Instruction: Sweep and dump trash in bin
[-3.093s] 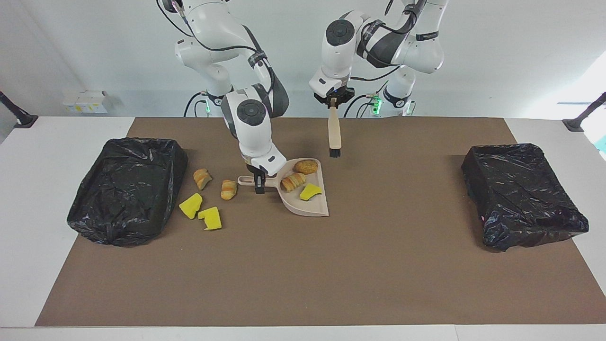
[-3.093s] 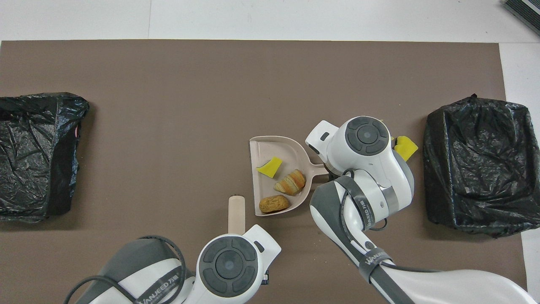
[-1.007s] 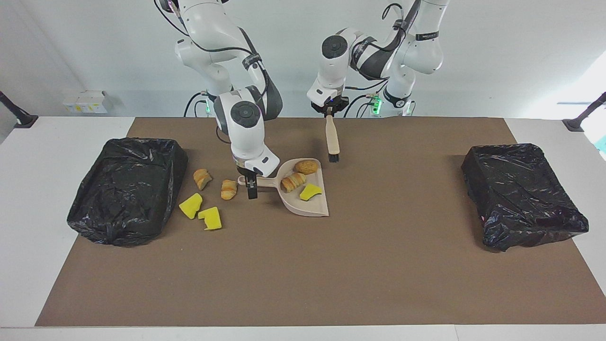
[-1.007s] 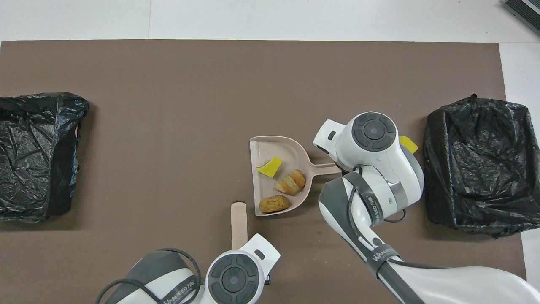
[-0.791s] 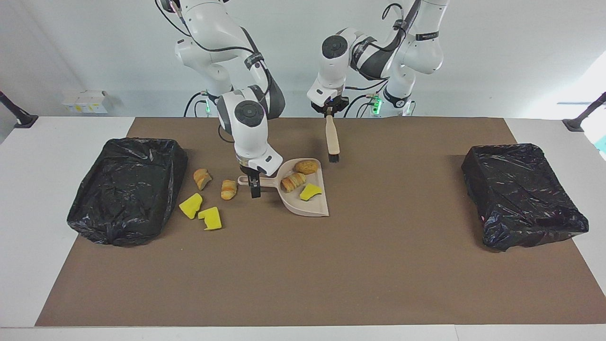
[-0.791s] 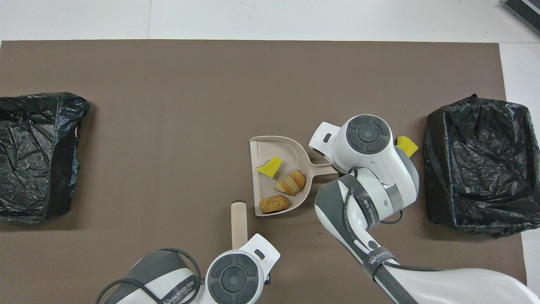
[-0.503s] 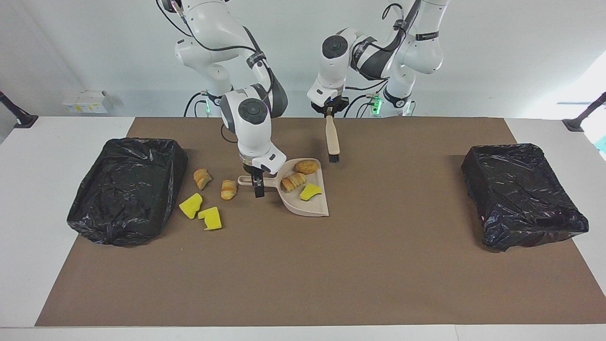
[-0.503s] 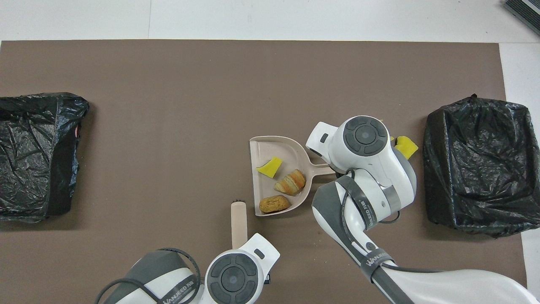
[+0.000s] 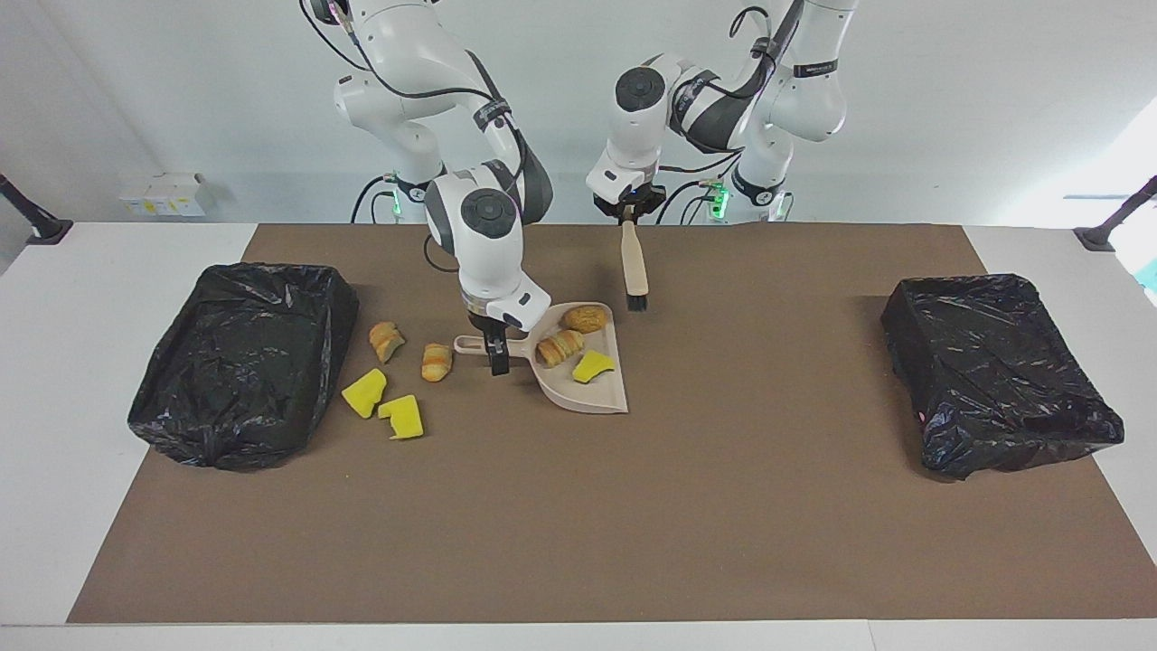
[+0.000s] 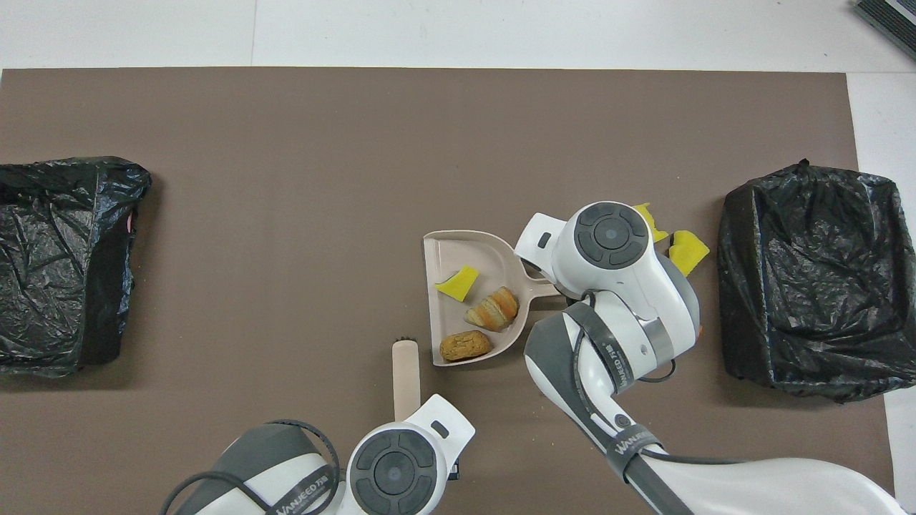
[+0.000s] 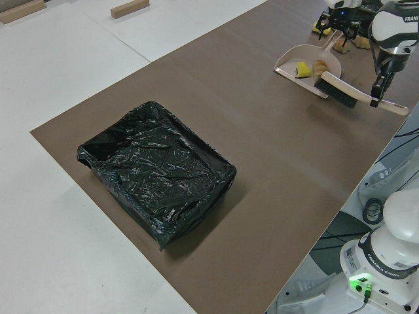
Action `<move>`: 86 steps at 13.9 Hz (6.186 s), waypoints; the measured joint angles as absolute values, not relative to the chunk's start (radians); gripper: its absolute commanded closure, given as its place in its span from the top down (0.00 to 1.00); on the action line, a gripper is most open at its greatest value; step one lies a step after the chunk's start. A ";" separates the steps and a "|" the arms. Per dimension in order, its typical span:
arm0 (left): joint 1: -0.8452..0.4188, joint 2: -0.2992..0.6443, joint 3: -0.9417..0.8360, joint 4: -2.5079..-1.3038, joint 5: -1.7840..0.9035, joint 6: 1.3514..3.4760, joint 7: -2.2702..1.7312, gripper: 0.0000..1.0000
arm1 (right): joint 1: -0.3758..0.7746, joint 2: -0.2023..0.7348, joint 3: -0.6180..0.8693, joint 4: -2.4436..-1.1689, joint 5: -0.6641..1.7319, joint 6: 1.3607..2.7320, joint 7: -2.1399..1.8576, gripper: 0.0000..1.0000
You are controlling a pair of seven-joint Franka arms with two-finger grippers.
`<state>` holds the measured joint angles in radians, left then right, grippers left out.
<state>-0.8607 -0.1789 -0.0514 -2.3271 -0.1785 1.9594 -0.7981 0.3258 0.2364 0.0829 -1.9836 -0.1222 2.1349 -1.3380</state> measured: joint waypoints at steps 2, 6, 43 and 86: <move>-0.861 -0.179 -0.051 -2.327 -0.179 1.963 -0.798 0.00 | 0.326 0.236 0.083 -1.987 -0.122 2.130 -1.338 0.29; -0.861 -0.179 -0.051 -2.328 -0.179 1.968 -0.798 0.00 | 0.326 0.236 0.083 -1.985 -0.122 2.123 -1.336 0.07; -0.861 -0.082 -0.049 -2.326 -0.201 2.137 -0.801 0.00 | 0.211 0.233 0.082 -2.027 0.190 2.251 -1.446 0.50; -0.858 -0.030 -0.049 -2.279 -0.313 2.102 -0.785 0.00 | -0.416 0.165 0.057 -1.650 0.123 1.723 -1.691 0.00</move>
